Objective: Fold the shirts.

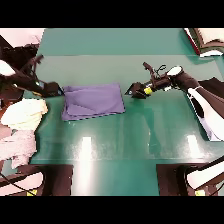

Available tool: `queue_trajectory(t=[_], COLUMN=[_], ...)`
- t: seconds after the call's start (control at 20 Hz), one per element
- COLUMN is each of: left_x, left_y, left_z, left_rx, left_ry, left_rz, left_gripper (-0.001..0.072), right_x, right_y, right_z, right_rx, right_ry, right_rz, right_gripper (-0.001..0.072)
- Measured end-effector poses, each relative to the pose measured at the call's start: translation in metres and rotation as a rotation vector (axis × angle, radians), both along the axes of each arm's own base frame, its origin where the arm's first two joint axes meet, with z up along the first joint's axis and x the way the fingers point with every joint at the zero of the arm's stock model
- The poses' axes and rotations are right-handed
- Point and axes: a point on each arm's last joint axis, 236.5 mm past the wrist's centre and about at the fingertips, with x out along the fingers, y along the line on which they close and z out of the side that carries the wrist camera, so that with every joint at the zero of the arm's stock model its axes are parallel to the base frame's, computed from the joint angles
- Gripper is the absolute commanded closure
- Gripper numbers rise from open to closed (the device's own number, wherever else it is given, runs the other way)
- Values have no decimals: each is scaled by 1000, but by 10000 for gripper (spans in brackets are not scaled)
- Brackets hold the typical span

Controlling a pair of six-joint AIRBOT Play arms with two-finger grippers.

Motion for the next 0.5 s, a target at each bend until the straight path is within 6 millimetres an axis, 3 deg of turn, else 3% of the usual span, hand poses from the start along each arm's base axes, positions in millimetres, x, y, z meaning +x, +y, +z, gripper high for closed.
queue_trajectory(t=[0.15, 0.4, 0.45, 0.5], left_x=[-10, -13, -13, -13], left_y=[-11, -20, -21, -22], left_z=[-32, -59, -61, -62], left_rx=[-57, -110, -115, -122], left_ry=[63, 115, 121, 123], left_rz=[2, 18, 20, 22], left_gripper=[280, 304, 532, 673], right_x=[7, 12, 12, 11], right_y=[1, 3, 3, 3], right_z=[13, 28, 29, 30], right_rx=[13, 24, 26, 26], right_ry=[-29, -56, -58, -58], right_rz=[7, 23, 25, 28], right_gripper=[63, 63, 63, 63])
